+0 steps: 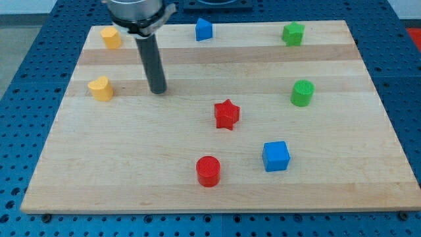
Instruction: Move the green circle towards center right
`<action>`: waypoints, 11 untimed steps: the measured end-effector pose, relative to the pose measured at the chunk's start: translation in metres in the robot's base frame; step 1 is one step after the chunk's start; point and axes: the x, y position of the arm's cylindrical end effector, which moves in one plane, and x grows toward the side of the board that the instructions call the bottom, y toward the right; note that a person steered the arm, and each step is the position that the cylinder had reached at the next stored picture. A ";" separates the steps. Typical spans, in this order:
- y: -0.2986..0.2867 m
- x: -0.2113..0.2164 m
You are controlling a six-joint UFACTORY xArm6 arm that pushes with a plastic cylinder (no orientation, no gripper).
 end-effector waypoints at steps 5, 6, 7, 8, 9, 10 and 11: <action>0.178 0.019; 0.179 0.019; 0.188 0.019; 0.212 0.019; 0.244 0.019; 0.261 0.018; 0.261 0.017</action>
